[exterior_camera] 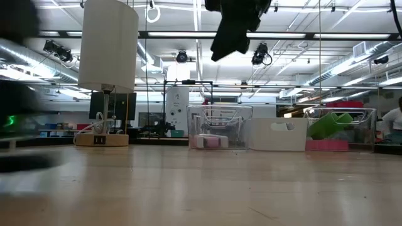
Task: Pick and place Stapler, Stapler remover, tape
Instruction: Put the black stapler into the left transparent bin
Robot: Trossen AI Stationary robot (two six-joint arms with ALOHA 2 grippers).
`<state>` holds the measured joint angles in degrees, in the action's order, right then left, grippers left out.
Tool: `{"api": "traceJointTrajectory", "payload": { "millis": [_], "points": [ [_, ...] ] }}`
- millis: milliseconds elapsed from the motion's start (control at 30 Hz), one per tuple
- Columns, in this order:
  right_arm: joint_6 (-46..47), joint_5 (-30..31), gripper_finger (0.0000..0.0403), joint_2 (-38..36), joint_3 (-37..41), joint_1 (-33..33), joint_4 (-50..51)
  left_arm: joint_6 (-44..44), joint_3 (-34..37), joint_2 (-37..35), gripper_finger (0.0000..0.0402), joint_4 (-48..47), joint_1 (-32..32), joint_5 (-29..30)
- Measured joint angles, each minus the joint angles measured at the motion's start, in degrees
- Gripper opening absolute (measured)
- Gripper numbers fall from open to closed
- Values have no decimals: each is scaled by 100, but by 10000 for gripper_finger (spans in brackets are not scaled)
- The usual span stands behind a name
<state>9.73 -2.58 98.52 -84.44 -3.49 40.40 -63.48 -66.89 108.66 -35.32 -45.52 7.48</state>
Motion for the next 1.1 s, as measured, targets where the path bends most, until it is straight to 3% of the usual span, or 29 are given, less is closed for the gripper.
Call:
{"api": "traceJointTrajectory", "payload": {
  "millis": [133,300,533,700,867,1100],
  "points": [
    [-6,-154,144,0,369,-4,-75,372,50,-342,136,-833,341,698],
    [119,-150,144,0,876,-9,-91,923,26,-952,126,-1572,792,944],
    [269,-137,144,0,1463,-9,-400,2179,15,-1691,126,-1737,1683,1392],
    [448,-145,144,0,1633,-32,-488,3263,13,-2139,126,-1737,2678,1620],
    [459,-150,144,0,1649,-131,-555,4555,7,-2470,126,-1230,3878,1445],
    [307,-150,143,0,1649,-164,-579,5833,2,-2432,126,265,5559,257]
  ]
}}
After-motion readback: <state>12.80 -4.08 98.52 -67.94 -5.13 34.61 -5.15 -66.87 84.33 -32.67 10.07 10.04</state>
